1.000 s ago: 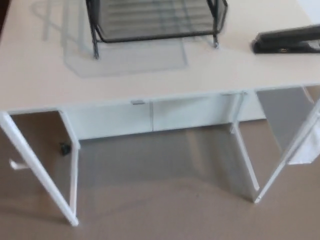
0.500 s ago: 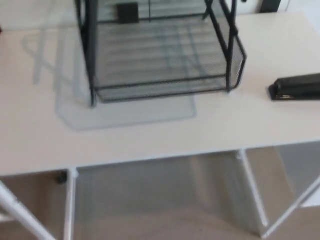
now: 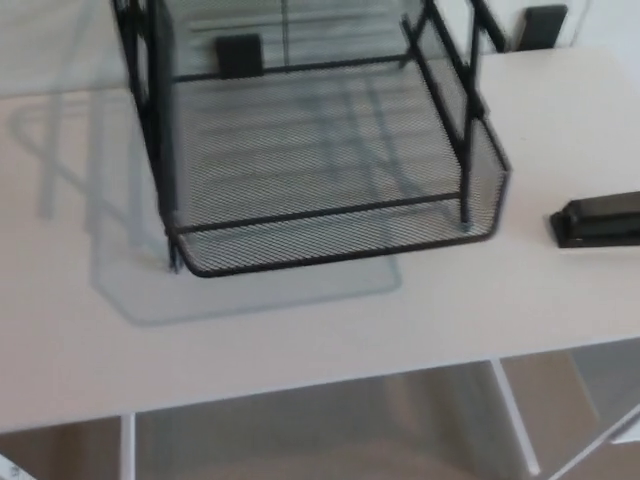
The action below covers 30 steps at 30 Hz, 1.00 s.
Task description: The robot walks towards a desk on which a file tray is kept in the middle and a stapler is kept to its right. The robot lifts the stapler using its right hand and places it on the file tray.
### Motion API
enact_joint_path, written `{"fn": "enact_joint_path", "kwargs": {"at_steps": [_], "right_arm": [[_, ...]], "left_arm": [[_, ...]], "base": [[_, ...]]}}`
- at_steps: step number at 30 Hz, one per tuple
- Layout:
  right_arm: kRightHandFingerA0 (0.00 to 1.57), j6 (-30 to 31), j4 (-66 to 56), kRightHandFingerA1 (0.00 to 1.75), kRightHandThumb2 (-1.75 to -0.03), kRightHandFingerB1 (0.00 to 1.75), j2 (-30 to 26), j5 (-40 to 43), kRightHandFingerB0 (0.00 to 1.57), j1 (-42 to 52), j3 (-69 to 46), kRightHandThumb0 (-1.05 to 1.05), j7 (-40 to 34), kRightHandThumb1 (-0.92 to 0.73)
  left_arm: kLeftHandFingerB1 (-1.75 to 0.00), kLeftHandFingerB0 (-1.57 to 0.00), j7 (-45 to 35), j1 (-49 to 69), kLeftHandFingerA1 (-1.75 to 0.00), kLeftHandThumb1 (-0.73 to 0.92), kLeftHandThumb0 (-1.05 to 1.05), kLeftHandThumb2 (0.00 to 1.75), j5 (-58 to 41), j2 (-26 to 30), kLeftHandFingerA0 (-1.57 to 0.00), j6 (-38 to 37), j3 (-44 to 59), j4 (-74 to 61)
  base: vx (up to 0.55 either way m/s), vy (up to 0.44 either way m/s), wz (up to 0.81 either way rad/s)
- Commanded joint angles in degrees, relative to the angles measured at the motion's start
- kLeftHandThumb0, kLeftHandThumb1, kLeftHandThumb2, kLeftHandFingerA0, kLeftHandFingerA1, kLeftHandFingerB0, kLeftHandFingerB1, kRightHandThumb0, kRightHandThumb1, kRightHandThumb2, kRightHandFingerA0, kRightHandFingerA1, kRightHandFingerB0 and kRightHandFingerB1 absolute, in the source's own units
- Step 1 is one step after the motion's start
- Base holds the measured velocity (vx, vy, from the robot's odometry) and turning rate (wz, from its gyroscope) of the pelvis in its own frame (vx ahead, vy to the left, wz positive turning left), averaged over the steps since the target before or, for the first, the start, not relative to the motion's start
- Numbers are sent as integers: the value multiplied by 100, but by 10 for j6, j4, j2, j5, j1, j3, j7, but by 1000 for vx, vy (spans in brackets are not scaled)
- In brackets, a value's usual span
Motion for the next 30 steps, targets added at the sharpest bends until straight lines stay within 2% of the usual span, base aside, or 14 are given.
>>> {"fn": "enact_joint_path", "kwargs": {"at_steps": [1,25,26,27,29,30], "right_arm": [[4,-4,1,49,-78,47,-5,5,14,1,-1,-70,-3,-41],[4,-5,3,49,-78,47,-6,-1,14,2,8,-70,-4,-41],[51,110,-93,73,-57,47,-26,137,9,-109,-101,-60,-16,-57],[51,161,-136,73,-57,47,-34,195,9,-154,-151,-60,-20,-57],[46,164,-146,72,-58,48,-38,187,9,-165,-160,-62,-23,-59],[38,171,-162,73,-84,55,-53,180,6,-193,-166,-75,-32,-46]], "left_arm": [[-52,-53,1,3,-58,66,-42,59,-1,6,-59,-8,0,1],[-52,-53,1,24,-58,66,-42,59,-6,4,-59,-16,5,6],[-59,-30,-15,-8,-70,49,-46,94,-77,9,-51,6,71,-35],[-59,-30,-21,-22,-70,49,-46,94,-106,11,-51,16,100,-55],[-58,-30,-18,-22,-71,48,-50,92,-100,11,-56,20,103,-65],[-54,-39,-12,-27,-67,67,-51,60,-97,10,-60,23,106,-78]], "base": [[68,84,14],[10,-7,3],[0,0,0],[0,0,0],[0,0,0],[0,0,0]]}}
